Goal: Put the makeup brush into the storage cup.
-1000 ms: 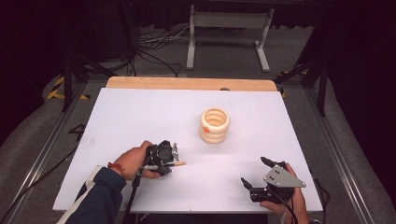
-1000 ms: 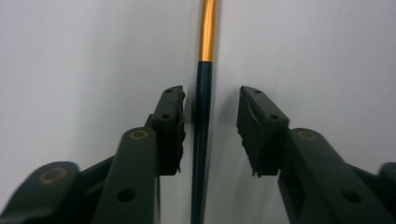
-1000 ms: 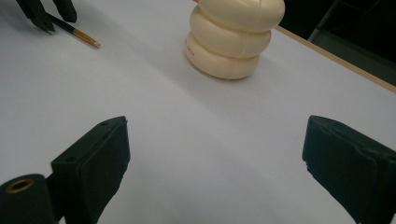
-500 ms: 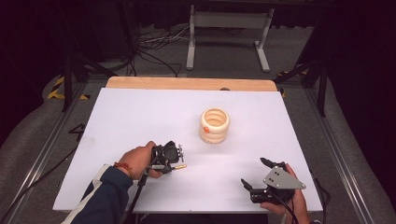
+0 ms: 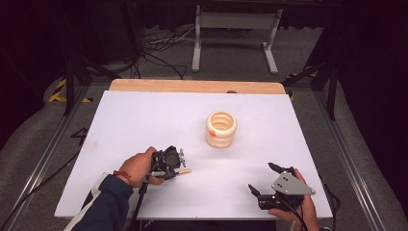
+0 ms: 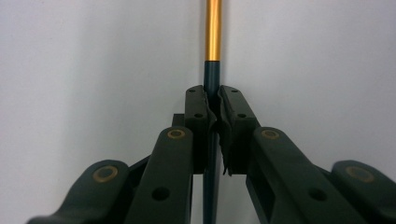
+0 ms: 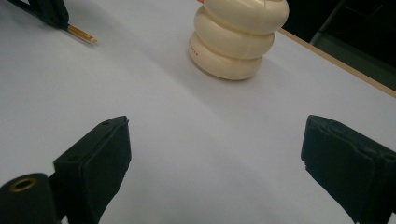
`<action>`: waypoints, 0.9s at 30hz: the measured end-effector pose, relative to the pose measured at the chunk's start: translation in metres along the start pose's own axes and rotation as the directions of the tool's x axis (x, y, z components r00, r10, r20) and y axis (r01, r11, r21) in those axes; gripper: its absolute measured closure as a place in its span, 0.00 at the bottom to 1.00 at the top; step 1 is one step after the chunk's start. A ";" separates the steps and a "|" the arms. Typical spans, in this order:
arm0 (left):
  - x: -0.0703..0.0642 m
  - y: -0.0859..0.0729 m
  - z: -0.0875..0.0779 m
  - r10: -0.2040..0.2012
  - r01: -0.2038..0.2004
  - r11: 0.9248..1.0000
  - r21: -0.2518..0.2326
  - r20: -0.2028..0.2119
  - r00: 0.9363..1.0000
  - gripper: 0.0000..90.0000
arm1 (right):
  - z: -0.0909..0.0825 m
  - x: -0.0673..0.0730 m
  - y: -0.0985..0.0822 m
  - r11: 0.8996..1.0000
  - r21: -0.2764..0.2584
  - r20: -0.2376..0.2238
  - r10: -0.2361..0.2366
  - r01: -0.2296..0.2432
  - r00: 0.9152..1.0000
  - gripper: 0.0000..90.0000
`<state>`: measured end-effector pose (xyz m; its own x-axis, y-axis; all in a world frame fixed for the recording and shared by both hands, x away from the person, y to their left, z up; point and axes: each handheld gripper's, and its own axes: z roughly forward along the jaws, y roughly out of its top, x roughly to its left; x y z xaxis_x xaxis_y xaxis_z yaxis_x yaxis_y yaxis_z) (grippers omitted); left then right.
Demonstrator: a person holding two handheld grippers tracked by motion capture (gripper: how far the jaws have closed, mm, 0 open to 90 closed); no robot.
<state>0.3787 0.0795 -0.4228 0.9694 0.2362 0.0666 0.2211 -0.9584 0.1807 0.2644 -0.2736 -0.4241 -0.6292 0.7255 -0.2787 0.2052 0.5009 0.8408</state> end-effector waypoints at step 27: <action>0.005 -0.029 -0.030 -0.136 0.103 0.940 -0.326 -0.080 0.988 0.92 | -0.002 -0.002 0.000 1.000 -0.008 0.018 0.016 -0.015 1.000 0.10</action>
<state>0.3741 0.1137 -0.3986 0.9189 0.3760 0.1194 0.2726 -0.8240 0.4967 0.2642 -0.2764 -0.4226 -0.6126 0.7415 -0.2738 0.2087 0.4858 0.8488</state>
